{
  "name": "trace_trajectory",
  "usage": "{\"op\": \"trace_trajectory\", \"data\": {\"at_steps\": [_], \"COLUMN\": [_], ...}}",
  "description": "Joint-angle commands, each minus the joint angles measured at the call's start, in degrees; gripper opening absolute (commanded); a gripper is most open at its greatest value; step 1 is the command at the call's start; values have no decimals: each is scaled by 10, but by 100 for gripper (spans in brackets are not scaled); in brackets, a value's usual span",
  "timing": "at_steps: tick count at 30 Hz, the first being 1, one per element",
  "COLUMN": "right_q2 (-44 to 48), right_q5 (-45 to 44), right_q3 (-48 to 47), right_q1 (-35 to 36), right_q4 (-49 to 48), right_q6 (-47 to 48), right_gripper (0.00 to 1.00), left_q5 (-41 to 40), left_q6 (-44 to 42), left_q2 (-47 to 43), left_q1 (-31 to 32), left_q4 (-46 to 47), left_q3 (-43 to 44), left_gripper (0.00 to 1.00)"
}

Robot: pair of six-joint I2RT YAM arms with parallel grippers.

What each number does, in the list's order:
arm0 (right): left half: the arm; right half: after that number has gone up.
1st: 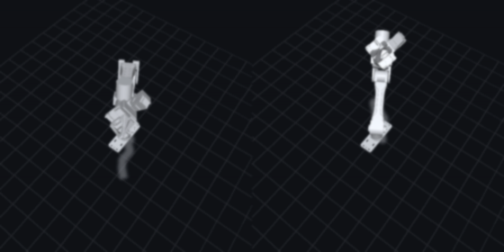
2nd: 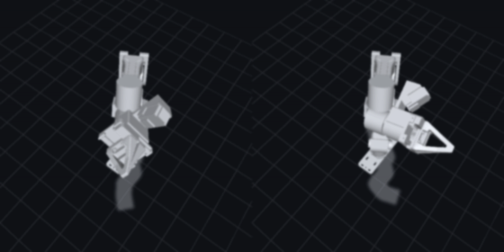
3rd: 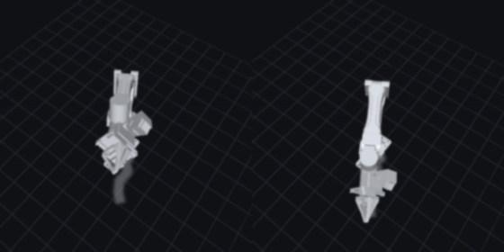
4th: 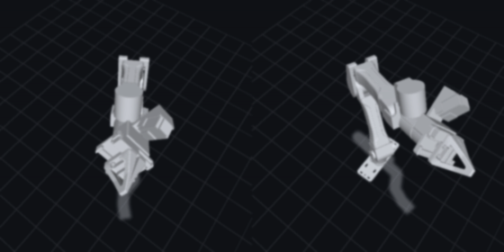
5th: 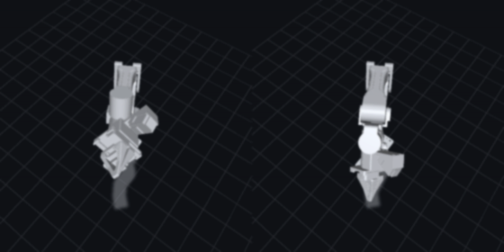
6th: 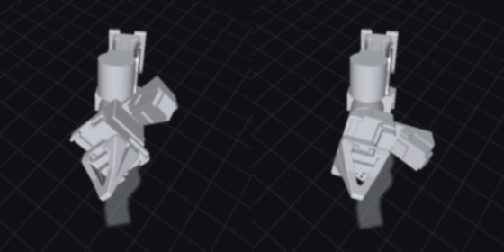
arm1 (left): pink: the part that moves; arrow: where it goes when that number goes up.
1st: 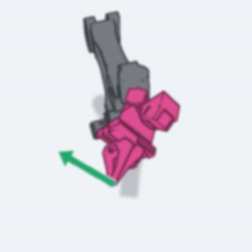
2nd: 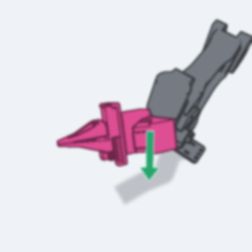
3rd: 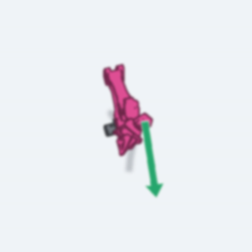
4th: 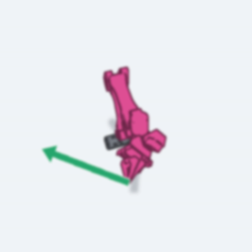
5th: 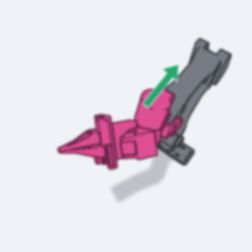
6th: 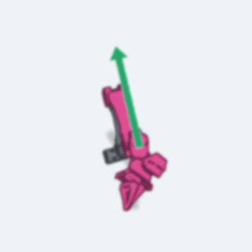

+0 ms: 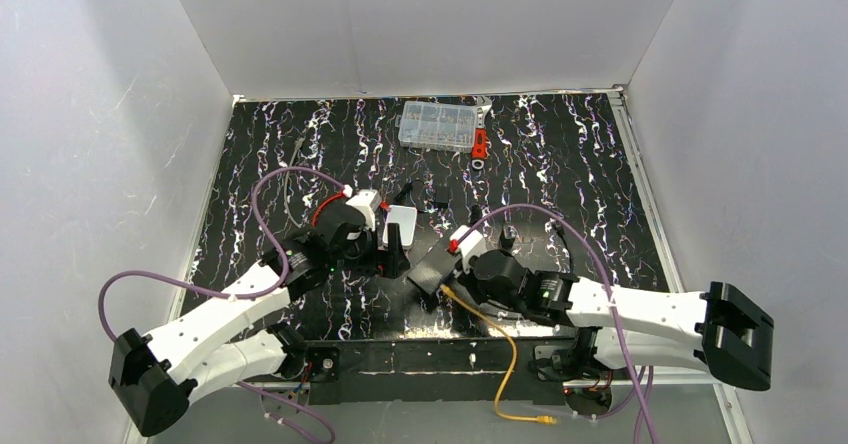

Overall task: Insert the plug into the switch port
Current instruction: Insert the connector into the switch port.

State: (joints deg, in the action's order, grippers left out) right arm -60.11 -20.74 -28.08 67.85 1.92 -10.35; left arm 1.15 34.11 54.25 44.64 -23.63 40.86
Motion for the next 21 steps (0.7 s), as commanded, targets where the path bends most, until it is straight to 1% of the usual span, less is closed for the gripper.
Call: {"op": "trace_trajectory", "data": {"at_steps": [1,8,12,17,21], "right_q2": [31,31,14,-25,-54], "right_q5": [-58,-45,-8,73,129], "right_q3": [-34,-66,-87,-102,-97], "right_q1": [-65,-165,-211,-225,-233], "right_q4": [0,-13,-35,-33,-28], "right_q6": [16,45,59,99,102], "right_gripper": [1,1,1,1,1], "left_q5": [-30,-31,-25,-19,-15], "left_q6": [-21,-18,-15,-12,-11], "left_q2": [-26,-47,-49,-53,-53], "left_q1": [0,0,0,0,0], "left_q4": [-52,-58,-58,-52,-43], "left_q3": [32,23,18,4,-8], "left_gripper": [98,98,98,98,98]}}
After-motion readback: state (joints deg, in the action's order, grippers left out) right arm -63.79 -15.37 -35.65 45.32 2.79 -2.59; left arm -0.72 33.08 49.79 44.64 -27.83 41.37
